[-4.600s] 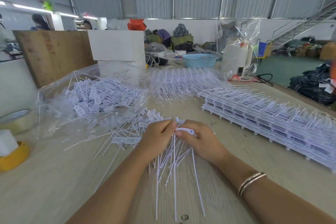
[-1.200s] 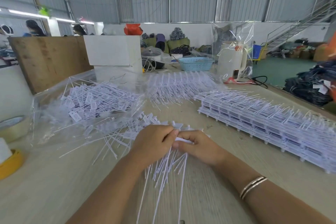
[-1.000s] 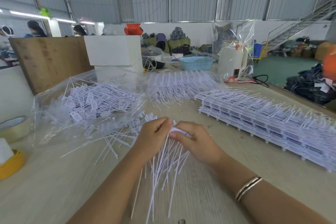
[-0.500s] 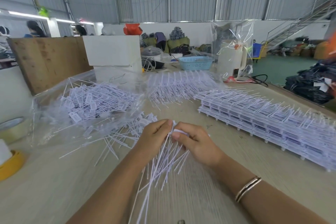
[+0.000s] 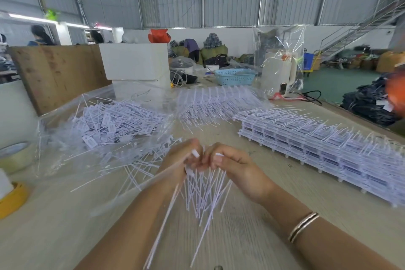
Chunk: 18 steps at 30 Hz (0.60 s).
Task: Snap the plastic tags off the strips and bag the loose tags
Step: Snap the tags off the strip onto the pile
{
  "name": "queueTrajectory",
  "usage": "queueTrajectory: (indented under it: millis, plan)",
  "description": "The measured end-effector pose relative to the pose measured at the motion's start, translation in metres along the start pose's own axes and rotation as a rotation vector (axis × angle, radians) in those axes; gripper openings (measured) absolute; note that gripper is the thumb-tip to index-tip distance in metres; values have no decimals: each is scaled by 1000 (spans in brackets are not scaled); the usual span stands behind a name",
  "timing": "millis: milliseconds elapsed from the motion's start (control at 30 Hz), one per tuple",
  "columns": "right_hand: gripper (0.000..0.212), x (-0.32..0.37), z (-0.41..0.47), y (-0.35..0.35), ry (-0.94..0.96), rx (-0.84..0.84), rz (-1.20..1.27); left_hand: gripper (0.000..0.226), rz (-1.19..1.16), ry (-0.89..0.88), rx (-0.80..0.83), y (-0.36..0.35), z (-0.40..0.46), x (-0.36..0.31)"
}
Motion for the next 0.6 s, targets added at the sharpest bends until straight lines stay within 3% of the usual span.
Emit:
queueTrajectory:
  millis: [100,300,367,400,467,600]
  plan:
    - [22,-2,4,14,7,-68,-31,43,-2,-45,-46,13,1,-6]
    - [18,-41,7,45,-154,-223,-795,34,293,115,-210,15,8,19]
    - [32,-47,7,51,-243,-284,-990,29,417,177,-262,19,9,21]
    - [43,-47,5,50,-269,-294,-1048,25,482,80,-214,16,6,17]
    - [51,-46,3,41,-258,-278,-1072,21,624,-58,-70,4,-4,8]
    - [64,-36,-2,23,-221,-262,-817,21,907,-185,-38,-5,-11,9]
Point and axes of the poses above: each hand's wrist, its own z-axis towards the middle knuckle, its own y-axis out of the back of the hand, x = y × z, the point moved 6 cm from there along z, towards the middle knuckle, and after that the axes turned 2 degrees about -z, right-handed, at the moved point
